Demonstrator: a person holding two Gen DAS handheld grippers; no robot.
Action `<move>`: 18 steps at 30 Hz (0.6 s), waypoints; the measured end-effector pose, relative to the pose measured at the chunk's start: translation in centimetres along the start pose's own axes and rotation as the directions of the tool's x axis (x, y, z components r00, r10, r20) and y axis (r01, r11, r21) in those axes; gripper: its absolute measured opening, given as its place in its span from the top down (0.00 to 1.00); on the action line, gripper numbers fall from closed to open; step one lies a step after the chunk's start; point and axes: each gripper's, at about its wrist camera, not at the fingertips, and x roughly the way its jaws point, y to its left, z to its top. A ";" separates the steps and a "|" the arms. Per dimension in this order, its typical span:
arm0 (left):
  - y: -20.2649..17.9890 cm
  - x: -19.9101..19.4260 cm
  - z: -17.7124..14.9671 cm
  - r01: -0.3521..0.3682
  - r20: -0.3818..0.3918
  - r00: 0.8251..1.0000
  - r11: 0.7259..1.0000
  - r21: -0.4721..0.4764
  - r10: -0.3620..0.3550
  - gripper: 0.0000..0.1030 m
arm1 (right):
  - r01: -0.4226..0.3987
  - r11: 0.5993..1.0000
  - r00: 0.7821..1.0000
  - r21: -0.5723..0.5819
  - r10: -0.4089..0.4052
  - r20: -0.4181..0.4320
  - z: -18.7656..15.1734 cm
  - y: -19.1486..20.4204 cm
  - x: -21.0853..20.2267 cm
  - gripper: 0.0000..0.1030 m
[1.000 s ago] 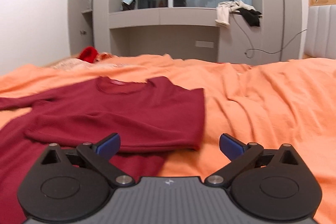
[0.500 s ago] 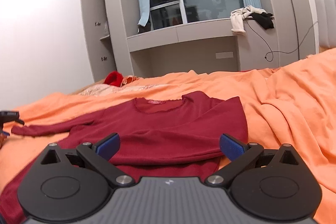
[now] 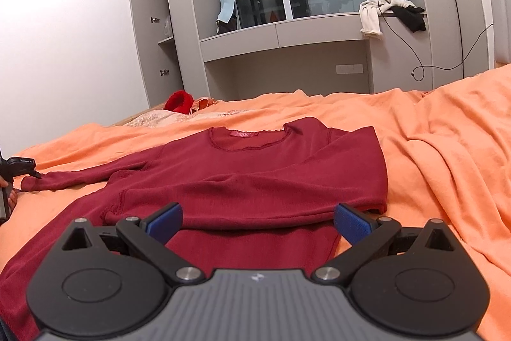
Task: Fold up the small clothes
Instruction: 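Open the right gripper and move the left gripper to the other sleeve cuff, then close the left gripper on the other sleeve cuff and lift it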
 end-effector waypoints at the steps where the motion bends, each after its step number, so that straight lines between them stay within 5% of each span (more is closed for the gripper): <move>1: 0.2 -0.2 -0.2 0.012 0.006 1.000 1.000 -0.010 -0.012 0.20 | -0.001 1.000 1.000 0.001 0.001 -0.002 0.0 0.0 0.0 0.00; 7: 0.4 -1.5 -1.0 0.055 -0.018 0.998 0.998 0.029 -0.055 0.21 | -0.005 1.000 1.000 -0.006 0.005 -0.007 0.0 0.1 0.2 0.00; 14: -0.1 0.3 -0.2 -0.011 -0.049 0.999 1.000 0.008 0.012 0.42 | -0.009 1.000 1.000 -0.016 0.008 -0.018 -0.2 0.1 0.5 0.00; 16: 0.0 0.7 0.0 -0.026 -0.046 0.999 1.000 -0.013 0.026 0.54 | -0.012 1.000 1.000 -0.019 0.011 -0.016 -0.3 0.2 0.5 0.00; 18: 0.1 0.8 0.1 -0.022 -0.046 0.999 0.999 -0.029 0.021 0.83 | -0.014 1.000 1.000 -0.019 0.014 -0.018 -0.3 0.2 0.5 0.00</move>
